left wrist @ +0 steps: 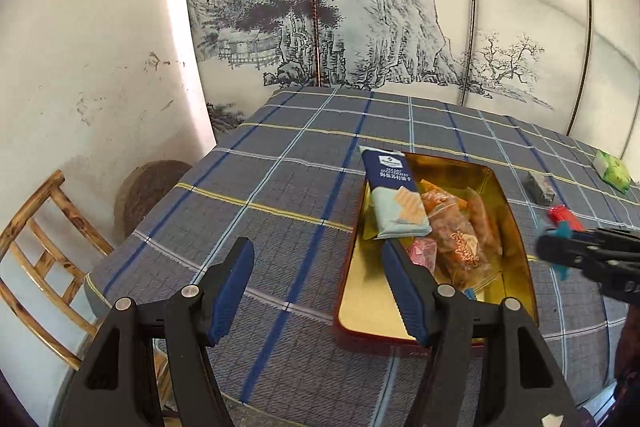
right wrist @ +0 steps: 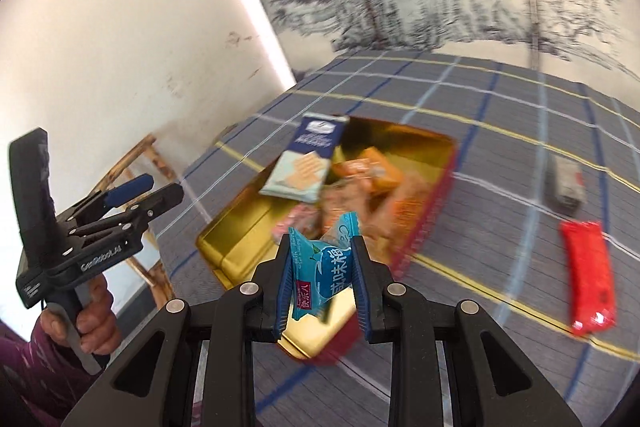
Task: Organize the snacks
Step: 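Carry the blue snack packet over the tin and open the right gripper, then grasp the clear dark-filled bag with the left gripper while the right moves toward the red packet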
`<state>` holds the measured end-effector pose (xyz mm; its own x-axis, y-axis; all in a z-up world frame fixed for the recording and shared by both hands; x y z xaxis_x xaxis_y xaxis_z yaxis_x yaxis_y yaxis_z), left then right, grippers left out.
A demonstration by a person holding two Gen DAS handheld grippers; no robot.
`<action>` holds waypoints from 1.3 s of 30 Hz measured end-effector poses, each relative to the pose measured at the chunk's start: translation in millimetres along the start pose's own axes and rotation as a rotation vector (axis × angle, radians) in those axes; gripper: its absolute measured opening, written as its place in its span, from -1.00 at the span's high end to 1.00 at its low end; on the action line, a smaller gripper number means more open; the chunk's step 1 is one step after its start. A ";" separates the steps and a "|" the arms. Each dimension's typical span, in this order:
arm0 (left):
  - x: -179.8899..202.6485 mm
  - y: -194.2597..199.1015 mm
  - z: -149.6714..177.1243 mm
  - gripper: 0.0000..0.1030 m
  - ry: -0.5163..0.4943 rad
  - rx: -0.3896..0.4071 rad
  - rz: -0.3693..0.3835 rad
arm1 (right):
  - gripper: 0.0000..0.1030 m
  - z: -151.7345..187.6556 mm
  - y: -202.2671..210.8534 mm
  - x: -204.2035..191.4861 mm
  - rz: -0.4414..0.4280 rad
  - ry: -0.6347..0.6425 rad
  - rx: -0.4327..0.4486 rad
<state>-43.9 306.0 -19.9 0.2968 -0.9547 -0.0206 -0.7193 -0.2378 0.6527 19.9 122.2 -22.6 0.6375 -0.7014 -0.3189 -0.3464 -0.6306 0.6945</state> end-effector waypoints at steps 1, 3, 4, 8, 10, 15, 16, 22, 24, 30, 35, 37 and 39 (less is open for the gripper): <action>-1.0 -0.3 1.3 -0.22 -0.001 -0.003 0.000 | 0.47 -0.6 -11.4 -6.3 -0.007 0.008 -0.018; -3.6 0.3 4.9 -0.22 -0.003 -0.006 0.004 | 0.47 -2.1 -29.4 -14.1 -0.023 0.013 -0.043; -3.8 0.1 5.9 -0.22 -0.003 -0.007 0.005 | 0.47 -3.0 -38.3 -17.5 -0.023 0.019 -0.054; -3.4 -0.7 9.4 -0.22 -0.005 -0.016 0.020 | 0.46 -2.3 -61.3 -21.2 -0.005 0.035 -0.088; -0.8 -1.6 11.6 -0.23 -0.013 -0.020 0.021 | 0.44 -1.6 -69.9 -21.6 0.017 0.042 -0.097; 4.2 -2.2 13.0 -0.27 -0.021 -0.027 0.029 | 0.34 -5.1 -69.1 -18.1 -0.043 -0.018 -0.074; 5.3 -1.9 12.6 -0.27 -0.025 -0.026 0.026 | 0.31 -5.7 -66.0 -18.6 -0.052 -0.021 -0.061; 13.3 4.1 9.2 -0.32 -0.042 -0.017 0.028 | 0.13 -7.8 -39.8 -11.7 -0.087 -0.054 0.017; 19.9 8.6 6.6 -0.32 -0.053 -0.009 0.042 | 0.10 -3.1 -26.1 -4.3 -0.079 -0.053 0.040; 54.7 19.2 -0.5 -0.35 -0.110 0.012 0.106 | 0.07 35.7 25.7 47.9 0.049 -0.107 0.092; 97.7 23.2 -0.3 -0.42 -0.175 0.007 0.178 | 0.07 71.0 73.2 121.8 0.196 -0.268 0.127; 121.3 25.0 -0.1 -0.42 -0.217 0.004 0.199 | 0.06 82.1 95.8 149.7 0.265 -0.315 0.153; 139.6 27.2 -1.4 -0.42 -0.250 0.002 0.224 | -0.03 89.9 113.1 169.0 0.337 -0.318 0.168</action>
<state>-21.2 166.5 -4.0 -0.0316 -0.9975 -0.0624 -0.7503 -0.0176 0.6608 26.6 -97.5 -55.9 0.2380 -0.9257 -0.2939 -0.6204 -0.3777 0.6873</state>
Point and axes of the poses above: each gripper's, at about its wrist camera, not at the fingertips, and y roughly against the way its jaws point, x to its right, z to its underside, the point moved 8 cm from there along -y, roughly the way its jaws point, and after that the axes turned 3 degrees about -x, right-handed, at the moved point
